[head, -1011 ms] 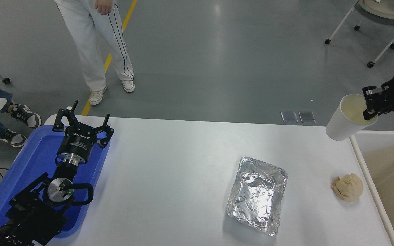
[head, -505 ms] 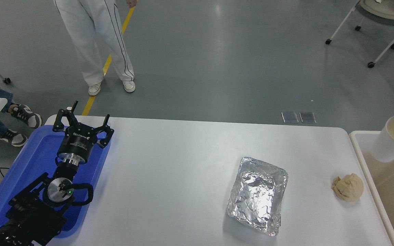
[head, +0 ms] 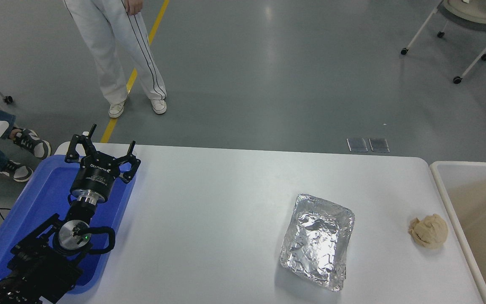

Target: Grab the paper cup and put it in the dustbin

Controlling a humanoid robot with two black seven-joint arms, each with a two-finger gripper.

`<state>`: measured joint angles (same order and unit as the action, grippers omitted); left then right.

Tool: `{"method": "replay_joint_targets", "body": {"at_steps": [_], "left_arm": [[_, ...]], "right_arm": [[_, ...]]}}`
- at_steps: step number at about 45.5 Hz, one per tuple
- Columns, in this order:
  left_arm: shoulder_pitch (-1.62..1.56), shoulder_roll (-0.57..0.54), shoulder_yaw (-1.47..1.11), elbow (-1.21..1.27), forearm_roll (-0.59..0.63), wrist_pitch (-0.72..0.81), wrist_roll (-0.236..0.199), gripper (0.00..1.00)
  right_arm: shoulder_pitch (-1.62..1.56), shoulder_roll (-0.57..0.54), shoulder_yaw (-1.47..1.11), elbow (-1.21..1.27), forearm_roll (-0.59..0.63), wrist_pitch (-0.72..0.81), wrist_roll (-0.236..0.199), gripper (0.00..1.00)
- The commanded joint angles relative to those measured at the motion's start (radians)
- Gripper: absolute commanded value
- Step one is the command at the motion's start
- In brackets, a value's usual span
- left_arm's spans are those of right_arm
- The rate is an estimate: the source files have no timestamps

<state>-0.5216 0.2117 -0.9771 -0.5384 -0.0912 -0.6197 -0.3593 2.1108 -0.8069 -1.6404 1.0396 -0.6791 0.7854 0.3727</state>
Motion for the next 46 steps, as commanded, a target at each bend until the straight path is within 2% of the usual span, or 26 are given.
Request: {"method": "replay_joint_targets", "body": {"at_steps": [1, 13, 32, 46], "left_arm": [[0.000, 0.000, 0.000, 0.000, -0.001, 0.000, -0.001, 1.00], [0.000, 0.000, 0.000, 0.000, -0.001, 0.000, -0.001, 1.00], [0.000, 0.000, 0.000, 0.000, -0.001, 0.000, -0.001, 1.00], [0.000, 0.000, 0.000, 0.000, -0.001, 0.000, -0.001, 1.00]], "right_arm": [[-0.107, -0.015, 0.053, -0.124, 0.003, 0.000, 0.000, 0.00], [-0.259, -0.014, 0.197, -0.318, 0.018, 0.000, -0.001, 0.00], [-0.738, 0.017, 0.517, -0.780, 0.038, 0.000, -0.001, 0.00], [-0.975, 0.037, 0.649, -0.952, 0.121, 0.000, -0.003, 0.00]]}}
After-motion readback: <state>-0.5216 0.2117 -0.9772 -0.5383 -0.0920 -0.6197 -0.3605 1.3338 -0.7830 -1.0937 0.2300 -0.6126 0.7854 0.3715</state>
